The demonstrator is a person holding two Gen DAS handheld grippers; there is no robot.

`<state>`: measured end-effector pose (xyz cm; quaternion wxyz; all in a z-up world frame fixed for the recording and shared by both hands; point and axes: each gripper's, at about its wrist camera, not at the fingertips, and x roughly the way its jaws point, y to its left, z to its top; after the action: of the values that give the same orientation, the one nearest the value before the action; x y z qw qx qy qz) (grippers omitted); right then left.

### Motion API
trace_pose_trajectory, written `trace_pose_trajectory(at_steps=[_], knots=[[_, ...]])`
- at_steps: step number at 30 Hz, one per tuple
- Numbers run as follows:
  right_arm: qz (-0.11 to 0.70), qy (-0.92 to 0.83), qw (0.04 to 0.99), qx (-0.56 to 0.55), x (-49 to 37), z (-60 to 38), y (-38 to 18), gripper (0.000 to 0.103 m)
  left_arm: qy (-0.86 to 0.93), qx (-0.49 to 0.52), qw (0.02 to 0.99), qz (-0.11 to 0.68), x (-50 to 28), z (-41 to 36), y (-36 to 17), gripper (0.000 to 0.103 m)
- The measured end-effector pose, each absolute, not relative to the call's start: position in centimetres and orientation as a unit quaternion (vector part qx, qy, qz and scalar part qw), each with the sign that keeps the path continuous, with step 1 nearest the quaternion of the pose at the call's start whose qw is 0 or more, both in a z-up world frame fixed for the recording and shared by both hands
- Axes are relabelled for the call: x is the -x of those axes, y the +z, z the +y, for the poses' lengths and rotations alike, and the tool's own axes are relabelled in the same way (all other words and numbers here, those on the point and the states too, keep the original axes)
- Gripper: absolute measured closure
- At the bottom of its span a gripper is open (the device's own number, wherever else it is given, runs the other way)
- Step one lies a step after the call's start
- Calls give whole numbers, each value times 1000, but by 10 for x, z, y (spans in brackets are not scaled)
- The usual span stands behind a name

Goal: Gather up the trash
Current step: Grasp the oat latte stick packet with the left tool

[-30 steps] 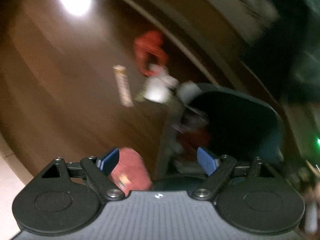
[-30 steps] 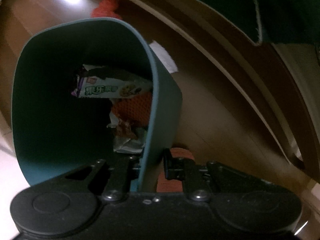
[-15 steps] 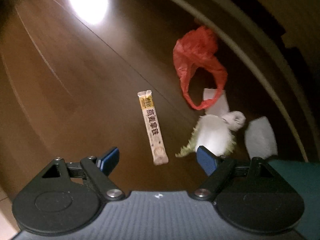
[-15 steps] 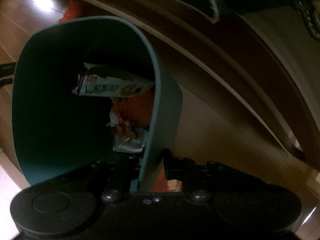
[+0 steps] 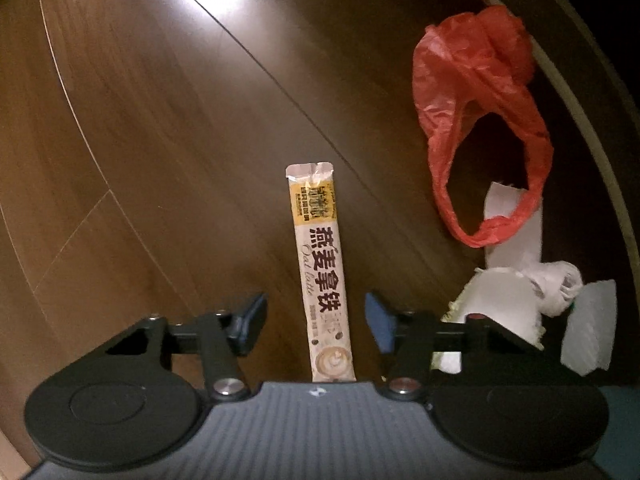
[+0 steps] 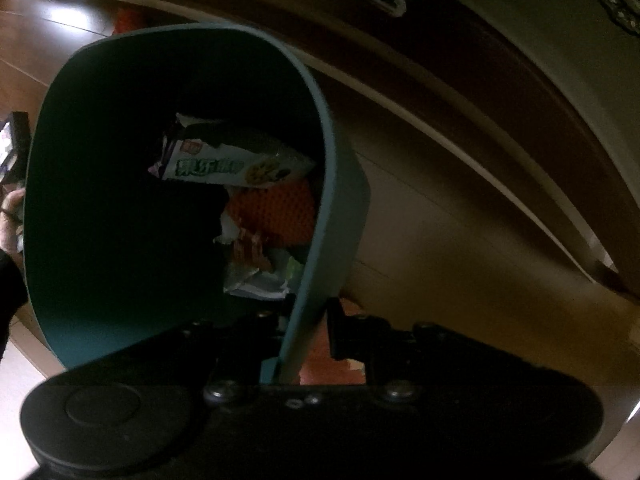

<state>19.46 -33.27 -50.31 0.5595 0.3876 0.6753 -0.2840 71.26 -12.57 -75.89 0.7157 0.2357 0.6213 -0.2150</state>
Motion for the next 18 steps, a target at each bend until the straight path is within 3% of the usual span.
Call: trace_pose_trajectory(at_steps=[5,13,15,18], knots=[[669,-282,568,-388,-195,-335,-505,90,-207,-244,715,622,-716,-125,-772,64],[668,-281,569,-389,-182,-342,-501,90,-217,-247,721,610,-717,-127,-780,65],[669,-282,568,-388,-178,-336,-502,90,-218,-248,725,604,-717,-125,-779,77],[670,-287,564,-389,-179,-330,-503,90,-221,-251,723,604,-717,-125,-778,82]])
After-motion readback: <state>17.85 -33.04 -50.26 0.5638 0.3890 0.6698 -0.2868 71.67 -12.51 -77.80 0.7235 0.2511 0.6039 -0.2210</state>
